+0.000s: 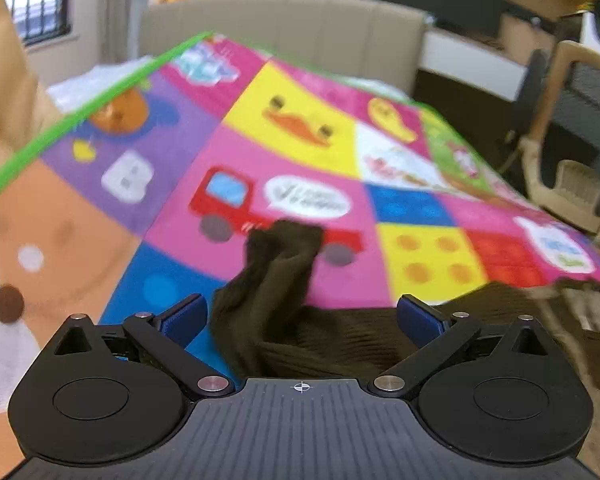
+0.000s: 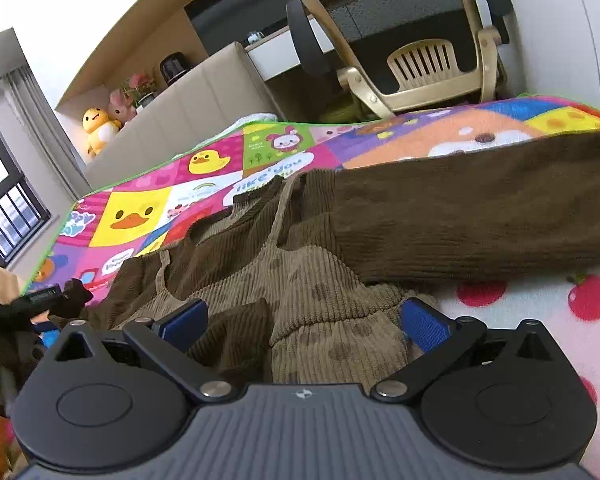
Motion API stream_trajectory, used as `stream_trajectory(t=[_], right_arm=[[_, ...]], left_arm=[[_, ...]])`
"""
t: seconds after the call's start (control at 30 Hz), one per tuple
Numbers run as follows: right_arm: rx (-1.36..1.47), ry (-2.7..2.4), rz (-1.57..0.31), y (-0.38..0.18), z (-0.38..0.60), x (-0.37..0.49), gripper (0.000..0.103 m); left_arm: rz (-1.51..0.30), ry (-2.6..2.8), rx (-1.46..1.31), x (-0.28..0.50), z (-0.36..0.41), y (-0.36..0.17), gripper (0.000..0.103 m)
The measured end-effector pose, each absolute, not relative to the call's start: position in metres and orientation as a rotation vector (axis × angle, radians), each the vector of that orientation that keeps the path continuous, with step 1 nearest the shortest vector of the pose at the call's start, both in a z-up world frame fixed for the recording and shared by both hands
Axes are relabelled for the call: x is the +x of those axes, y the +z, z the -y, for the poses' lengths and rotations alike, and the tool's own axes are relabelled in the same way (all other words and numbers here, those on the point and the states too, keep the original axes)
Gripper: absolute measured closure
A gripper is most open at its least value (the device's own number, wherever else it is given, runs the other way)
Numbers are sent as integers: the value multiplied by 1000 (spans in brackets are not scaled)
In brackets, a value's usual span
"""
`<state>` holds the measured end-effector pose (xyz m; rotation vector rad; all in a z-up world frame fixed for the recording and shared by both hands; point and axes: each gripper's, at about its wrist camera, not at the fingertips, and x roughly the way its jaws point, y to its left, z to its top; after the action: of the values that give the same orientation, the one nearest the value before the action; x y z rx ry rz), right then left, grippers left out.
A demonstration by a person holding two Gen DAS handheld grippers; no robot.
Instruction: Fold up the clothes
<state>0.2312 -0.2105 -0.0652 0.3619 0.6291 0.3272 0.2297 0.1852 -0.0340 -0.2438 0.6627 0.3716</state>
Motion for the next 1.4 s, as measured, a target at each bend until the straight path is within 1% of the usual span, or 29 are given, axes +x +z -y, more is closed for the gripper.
stream_trajectory(t=[0.03,0.1,0.17,0.2,0.23,0.27,0.3,0.33,0.47,0.5,0.57,0.6,0.63,0.7,0.77,0.8,0.83,0.9,0.93,0.97,1.0,1.03,1.07,1.13,1.2,1.23,1.33,1.4], right_arm=[[365,331,-636,-66,211,232,0],[371,338,-649,-68,211,233,0],[371,347,-663,-70,210,233,0],[358,355,-666,-69,209,233,0],[356,354,-665,-69,209,233,0],[354,354,-665,-69,208,233,0],[355,354,-663,-69,208,232,0],[362,355,-660,-69,210,232,0],[383,354,-650,-68,213,229,0],[380,352,-650,-68,213,229,0],[364,345,-656,-66,212,229,0],[355,342,-658,-65,212,229,0],[347,338,-661,-64,211,230,0],[331,331,-666,-61,210,230,0],[281,325,-650,-50,209,228,0],[251,334,-624,-40,208,227,0],[228,345,-604,-30,205,228,0],[218,384,-603,-13,192,244,1],[213,404,-603,-4,186,252,7],[208,423,-602,5,179,260,17],[210,443,-610,11,172,270,23],[235,466,-642,9,162,285,32],[256,483,-673,7,152,300,37],[277,469,-723,-6,132,326,37],[271,430,-745,-22,112,344,43],[246,414,-748,-29,102,350,49],[170,406,-769,-47,76,360,60],[96,392,-749,-47,64,354,75]], left_arm=[[-664,378,-257,229,-189,-38,25],[-683,370,-274,228,-193,-45,53],[-680,366,-264,227,-193,-46,66],[-664,350,-254,227,-192,-41,79],[-639,329,-246,227,-189,-32,86],[-611,311,-239,227,-184,-22,90],[-570,279,-228,226,-177,-8,93],[-523,240,-213,225,-168,8,93],[-394,39,-219,228,-120,59,93],[-385,-23,-235,231,-106,65,93],[-431,-166,-294,246,-77,60,92],[-459,-239,-326,254,-62,56,82],[-487,-312,-358,262,-48,51,65],[-560,-408,-393,270,-28,38,46],[-579,-440,-382,266,-21,32,39],[-563,-434,-371,261,-24,34,26],[-543,-422,-361,255,-30,36,16],[-508,-375,-310,241,-42,42,9],[-501,-343,-266,235,-48,42,9],[-508,-317,-219,231,-52,41,9],[-521,-302,-182,229,-54,37,9],[-543,-301,-153,227,-55,31,9],[-569,-306,-126,225,-55,25,9],[-617,-308,-77,220,-52,11,9],[-649,-298,-52,218,-52,1,9],[-664,-292,-54,217,-54,-5,9],[-687,-289,-75,214,-62,-10,8],[-677,-285,-80,211,-67,-9,8]])
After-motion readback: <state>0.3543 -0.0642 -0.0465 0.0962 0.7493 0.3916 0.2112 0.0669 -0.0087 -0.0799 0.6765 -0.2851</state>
